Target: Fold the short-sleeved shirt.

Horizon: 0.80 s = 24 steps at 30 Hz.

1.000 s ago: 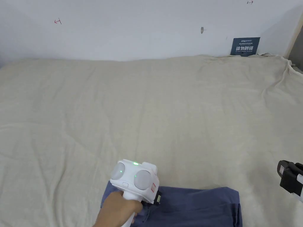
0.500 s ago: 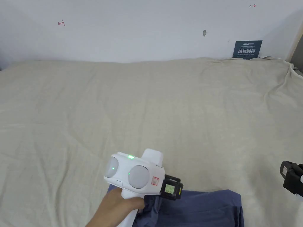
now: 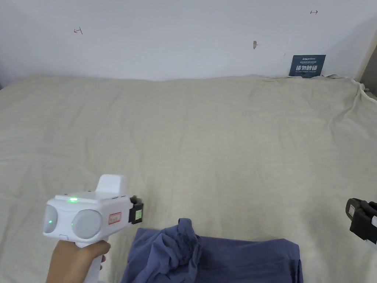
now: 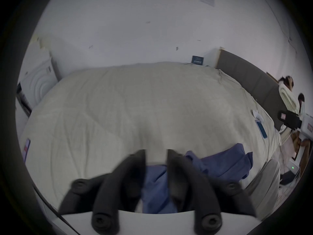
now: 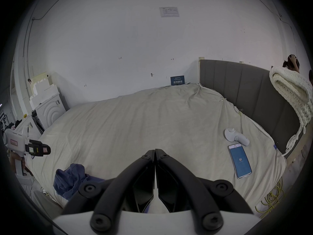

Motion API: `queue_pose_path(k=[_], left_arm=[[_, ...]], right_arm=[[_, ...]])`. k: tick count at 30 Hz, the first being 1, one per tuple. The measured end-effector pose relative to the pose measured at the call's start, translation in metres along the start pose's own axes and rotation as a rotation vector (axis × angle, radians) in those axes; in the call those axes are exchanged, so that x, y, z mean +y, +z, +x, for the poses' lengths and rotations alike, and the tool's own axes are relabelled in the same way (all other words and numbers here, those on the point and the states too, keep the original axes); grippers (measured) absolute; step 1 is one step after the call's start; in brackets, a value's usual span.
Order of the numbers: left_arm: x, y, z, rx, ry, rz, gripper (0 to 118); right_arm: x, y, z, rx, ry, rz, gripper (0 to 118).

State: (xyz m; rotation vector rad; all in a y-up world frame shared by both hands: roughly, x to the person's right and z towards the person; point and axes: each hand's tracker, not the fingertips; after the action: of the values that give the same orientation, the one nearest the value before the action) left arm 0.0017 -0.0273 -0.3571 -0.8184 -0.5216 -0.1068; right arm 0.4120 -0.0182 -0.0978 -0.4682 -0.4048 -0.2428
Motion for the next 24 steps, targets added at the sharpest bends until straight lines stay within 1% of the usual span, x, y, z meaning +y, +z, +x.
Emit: queue_pose_path(k=[1,2,6,8,11,21,24], left_arm=[[-0.006,-0.003,-0.006,0.017,0.013,0.017,3],[-0.011,-0.004,-0.011,0.034,0.027,0.031,0],[-0.032,-0.02,-0.02,0.018,0.029,-0.008,0],[-0.044,-0.031,-0.018,0.022,0.021,-0.037,0],[-0.06,-0.045,-0.008,-0.016,0.02,-0.072,0],[-0.086,-0.072,0.074,-0.159,-0.085,-0.128,0],[-0.092,-0.08,0.095,-0.179,-0.104,-0.145,0]], right_arm=[[0.0,0.0,-0.001,-0.001,0.001,0.0,1],[0.0,0.0,-0.001,-0.001,0.003,-0.001,1],[-0.001,-0.001,-0.001,-0.004,0.001,-0.007,1],[-0.002,-0.002,0.0,-0.006,0.0,-0.01,1],[-0.004,-0.002,-0.001,-0.003,-0.003,-0.016,1],[-0.01,-0.001,0.007,-0.011,-0.01,-0.033,1],[-0.012,0.001,0.011,-0.018,-0.017,-0.036,1]])
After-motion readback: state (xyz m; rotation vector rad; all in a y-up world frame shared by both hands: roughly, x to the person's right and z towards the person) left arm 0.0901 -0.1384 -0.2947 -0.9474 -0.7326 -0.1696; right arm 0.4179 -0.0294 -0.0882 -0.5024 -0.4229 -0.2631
